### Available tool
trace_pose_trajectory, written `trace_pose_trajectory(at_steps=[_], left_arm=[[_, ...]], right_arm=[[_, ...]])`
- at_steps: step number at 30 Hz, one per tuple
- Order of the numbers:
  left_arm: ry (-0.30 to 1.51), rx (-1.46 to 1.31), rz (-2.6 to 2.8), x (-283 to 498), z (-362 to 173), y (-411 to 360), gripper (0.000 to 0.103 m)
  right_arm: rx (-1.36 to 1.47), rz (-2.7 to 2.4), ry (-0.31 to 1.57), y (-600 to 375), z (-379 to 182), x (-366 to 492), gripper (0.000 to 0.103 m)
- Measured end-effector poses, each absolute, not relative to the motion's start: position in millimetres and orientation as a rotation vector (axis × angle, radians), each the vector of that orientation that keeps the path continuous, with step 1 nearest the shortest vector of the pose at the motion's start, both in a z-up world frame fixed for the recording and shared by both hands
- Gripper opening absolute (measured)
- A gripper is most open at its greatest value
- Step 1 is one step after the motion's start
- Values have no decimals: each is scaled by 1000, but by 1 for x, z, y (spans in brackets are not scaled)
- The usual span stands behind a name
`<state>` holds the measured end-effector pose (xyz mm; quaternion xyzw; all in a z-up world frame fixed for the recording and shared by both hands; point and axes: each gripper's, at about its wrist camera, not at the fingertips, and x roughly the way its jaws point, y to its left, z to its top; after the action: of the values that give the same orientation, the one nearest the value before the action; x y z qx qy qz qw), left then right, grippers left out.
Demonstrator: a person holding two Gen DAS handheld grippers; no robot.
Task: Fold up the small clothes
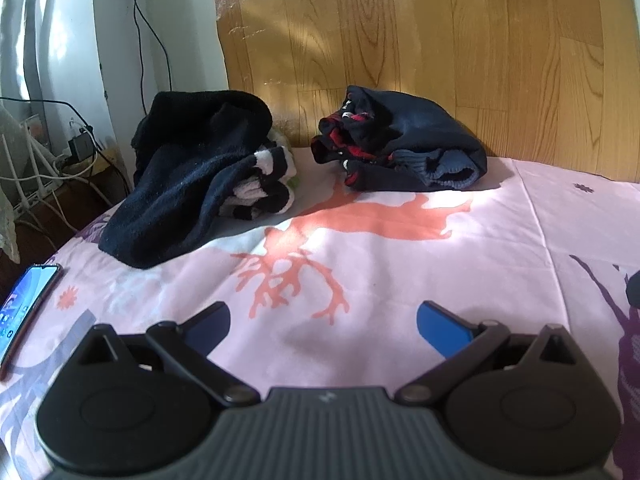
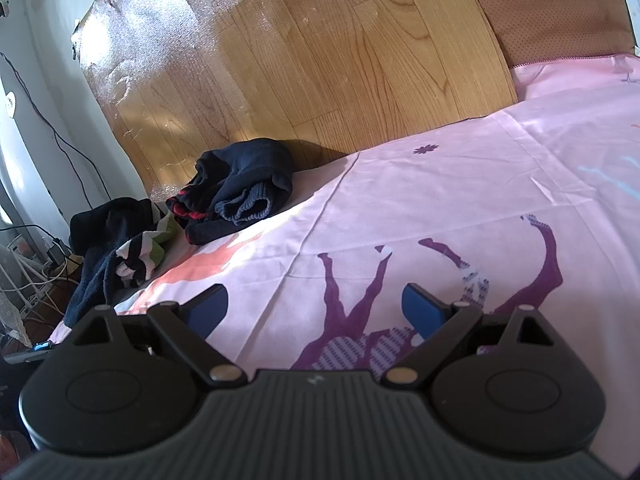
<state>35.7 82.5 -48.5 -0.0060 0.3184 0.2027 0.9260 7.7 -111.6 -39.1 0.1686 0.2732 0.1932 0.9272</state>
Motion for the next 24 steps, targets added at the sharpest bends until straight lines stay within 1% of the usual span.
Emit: trace_pose_trajectory(at_steps=[7,12,24], left_arm=[[628,-2,414,32,-47,80,103],[655,0,418,34,-49,80,103],[656,37,465,36,-50,77,103]], right_arm=[[345,398,560,-112,-39,8,95],[346,398,560,-112,-39,8,95],[346,397,560,-112,-39,8,95]])
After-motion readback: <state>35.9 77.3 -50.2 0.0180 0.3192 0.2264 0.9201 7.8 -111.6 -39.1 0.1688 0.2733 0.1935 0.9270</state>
